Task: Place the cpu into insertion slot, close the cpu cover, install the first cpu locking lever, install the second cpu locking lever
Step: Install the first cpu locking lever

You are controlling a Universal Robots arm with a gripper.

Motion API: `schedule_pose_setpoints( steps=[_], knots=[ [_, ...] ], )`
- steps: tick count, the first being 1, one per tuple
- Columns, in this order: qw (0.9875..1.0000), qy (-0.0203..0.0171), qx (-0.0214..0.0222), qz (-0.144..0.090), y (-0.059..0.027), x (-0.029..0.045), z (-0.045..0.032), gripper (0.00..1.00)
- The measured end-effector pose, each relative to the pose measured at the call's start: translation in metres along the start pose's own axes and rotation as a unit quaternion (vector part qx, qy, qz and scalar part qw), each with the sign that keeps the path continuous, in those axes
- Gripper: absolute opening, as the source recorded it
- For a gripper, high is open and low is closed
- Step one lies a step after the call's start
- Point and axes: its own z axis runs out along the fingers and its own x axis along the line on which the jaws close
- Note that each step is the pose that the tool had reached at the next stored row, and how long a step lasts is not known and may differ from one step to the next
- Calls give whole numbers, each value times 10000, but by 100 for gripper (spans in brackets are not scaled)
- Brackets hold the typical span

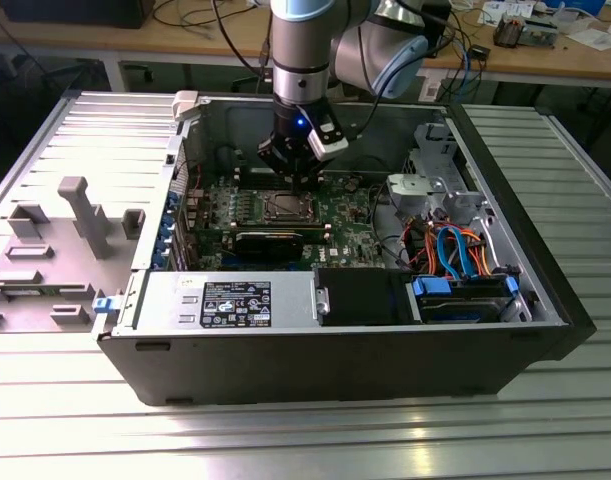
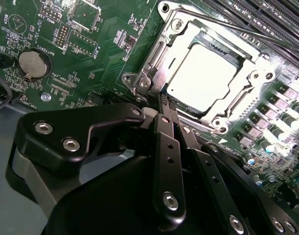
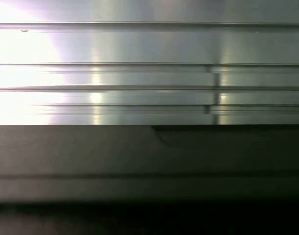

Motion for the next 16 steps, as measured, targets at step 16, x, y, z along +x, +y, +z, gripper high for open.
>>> schedule_pose_setpoints(
  steps=[16],
  knots=[
    [10000, 5, 5, -1, 5, -20, 15, 11]
  ],
)
